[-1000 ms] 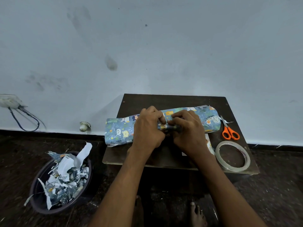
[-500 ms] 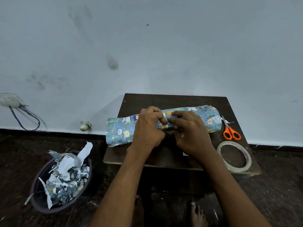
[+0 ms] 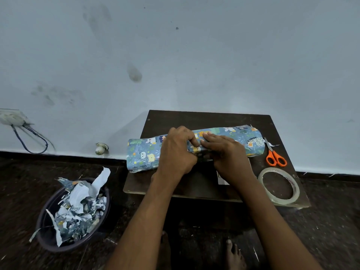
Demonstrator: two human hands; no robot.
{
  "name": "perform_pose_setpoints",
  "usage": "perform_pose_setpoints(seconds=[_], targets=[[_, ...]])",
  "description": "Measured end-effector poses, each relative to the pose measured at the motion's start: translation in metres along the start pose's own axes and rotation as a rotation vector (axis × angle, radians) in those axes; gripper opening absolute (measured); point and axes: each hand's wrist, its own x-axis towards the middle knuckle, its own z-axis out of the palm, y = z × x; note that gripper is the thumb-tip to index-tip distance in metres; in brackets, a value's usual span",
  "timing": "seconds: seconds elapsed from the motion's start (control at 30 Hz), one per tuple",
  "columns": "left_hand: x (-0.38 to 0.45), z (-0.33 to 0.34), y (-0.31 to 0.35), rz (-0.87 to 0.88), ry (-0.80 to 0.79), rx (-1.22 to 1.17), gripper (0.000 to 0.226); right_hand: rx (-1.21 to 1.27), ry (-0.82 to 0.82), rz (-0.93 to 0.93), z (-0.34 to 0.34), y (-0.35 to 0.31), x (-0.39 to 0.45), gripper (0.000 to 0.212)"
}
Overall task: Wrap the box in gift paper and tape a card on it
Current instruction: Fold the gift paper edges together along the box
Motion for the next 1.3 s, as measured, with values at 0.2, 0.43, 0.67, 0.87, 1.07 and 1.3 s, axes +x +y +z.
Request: perform_pose_setpoints(seconds=[0.2,0.43,0.67,0.87,1.07,1.3], targets=[[-0.001,-0.004,0.005,0.002,0.029,0.053,0.040,-0.014,-0.059,-0.049,-0.007,-0.003,0.002,0.056],[0.009,-0.012,0.010,-0.057,0.043,0.035,0.033,-0.261,-0.067,-0.058,-0.005,-0.011,-0.001,0.089],[0.020,-0.017,0.009,-0.089,0.003,0.035,0.026,-0.325,0.090,-0.079,0.005,-0.020,0.014,0.063],[0.025,-0.023,0.004,-0.100,-0.006,-0.004,0.016,-0.178,0.176,-0.163,-0.004,-0.030,0.017,0.060],[0.027,-0.023,0.000,-0.120,-0.033,-0.001,0.012,-0.152,0.120,-0.210,-0.013,-0.028,0.012,0.037],[0.026,-0.023,0.001,-0.068,-0.032,0.023,0.009,-0.124,0.080,-0.172,-0.018,-0.025,0.012,0.040]])
